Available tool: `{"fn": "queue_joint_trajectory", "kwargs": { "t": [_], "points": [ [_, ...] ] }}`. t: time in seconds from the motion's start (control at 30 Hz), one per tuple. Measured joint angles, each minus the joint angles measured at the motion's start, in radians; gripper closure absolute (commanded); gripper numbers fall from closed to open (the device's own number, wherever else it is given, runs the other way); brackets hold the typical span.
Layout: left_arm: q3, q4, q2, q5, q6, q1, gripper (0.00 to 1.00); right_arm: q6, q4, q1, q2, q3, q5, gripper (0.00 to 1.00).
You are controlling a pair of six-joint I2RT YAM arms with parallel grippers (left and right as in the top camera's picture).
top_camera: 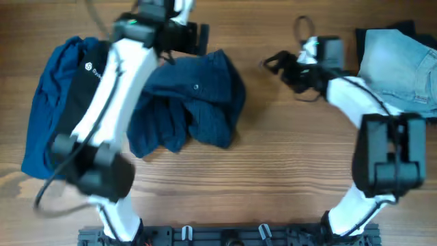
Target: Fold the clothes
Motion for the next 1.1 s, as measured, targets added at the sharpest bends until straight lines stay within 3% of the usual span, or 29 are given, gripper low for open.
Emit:
{"fn": "queue_joint_trajectory", "kwargs": {
  "t": [0.23,0.87,0.97,1.07,1.1],
  "points": [
    [-0.002,0.04,0.211,-0.009,0.108,-0.076,0.0,-0.104,-0.147,-0.076,-0.081,0.0,-0.011,0.06],
    [-0.003,0.1,0.274,0.03,0.164,-0.135,0.01,-0.197,-0.185,-0.077,-0.09,0.0,-0.015,0.04],
    [-0.003,0.112,0.318,0.018,0.164,-0.135,0.15,-0.198,-0.186,-0.079,-0.09,0.0,-0.015,0.04],
    [-0.003,0.13,0.336,-0.016,0.171,-0.135,0.59,-0.198,-0.188,-0.081,-0.09,0.0,-0.015,0.04],
    [-0.003,0.137,0.336,-0.036,0.167,-0.135,0.78,-0.198,-0.189,-0.083,-0.09,0.0,-0.015,0.03]
  ]
}}
